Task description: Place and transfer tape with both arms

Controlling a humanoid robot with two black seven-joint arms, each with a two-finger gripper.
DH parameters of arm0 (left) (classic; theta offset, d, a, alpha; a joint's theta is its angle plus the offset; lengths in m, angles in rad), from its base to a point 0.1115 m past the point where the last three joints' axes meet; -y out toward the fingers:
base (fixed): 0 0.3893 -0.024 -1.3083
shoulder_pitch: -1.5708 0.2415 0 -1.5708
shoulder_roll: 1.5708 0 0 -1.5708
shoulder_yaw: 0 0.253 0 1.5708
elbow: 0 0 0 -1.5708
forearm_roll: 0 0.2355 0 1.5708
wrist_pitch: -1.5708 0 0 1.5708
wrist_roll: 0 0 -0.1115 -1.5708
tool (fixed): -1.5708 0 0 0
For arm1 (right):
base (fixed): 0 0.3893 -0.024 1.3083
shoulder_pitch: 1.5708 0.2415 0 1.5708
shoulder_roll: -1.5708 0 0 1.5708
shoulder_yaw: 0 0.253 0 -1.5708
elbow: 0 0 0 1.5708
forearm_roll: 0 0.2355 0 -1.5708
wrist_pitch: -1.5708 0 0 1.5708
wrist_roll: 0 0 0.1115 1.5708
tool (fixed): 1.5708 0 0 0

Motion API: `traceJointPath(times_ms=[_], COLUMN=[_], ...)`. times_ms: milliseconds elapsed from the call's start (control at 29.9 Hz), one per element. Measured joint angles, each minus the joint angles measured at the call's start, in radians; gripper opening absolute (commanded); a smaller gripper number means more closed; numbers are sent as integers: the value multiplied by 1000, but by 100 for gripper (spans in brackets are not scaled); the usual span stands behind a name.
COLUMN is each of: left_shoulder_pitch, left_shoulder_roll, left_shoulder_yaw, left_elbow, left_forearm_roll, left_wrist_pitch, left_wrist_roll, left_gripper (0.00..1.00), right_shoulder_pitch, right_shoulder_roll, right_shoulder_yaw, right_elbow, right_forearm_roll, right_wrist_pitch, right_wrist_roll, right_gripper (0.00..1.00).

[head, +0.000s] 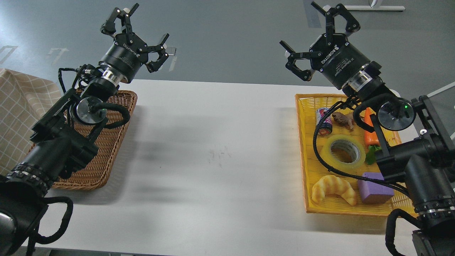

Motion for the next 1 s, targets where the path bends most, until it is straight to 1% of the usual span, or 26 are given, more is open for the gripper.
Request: traceJointPath(times_ms=[1003], left_shoulder_pitch=[2], left_shoulder_roll=[-1], left_shoulder_yaw=[0], left_elbow=[-31], left_forearm_roll=[0], left_wrist_pitch=[0], left_wrist_roll=[0], left_gripper=[98], right_shoulder_pitch=[-2], right_shoulder_roll=[0], right_shoulder_yaw=[0], right_elbow=[3], right_forearm_roll=[0], right_wrist_pitch=[0], right_wrist_roll=[0], right_gripper=[100])
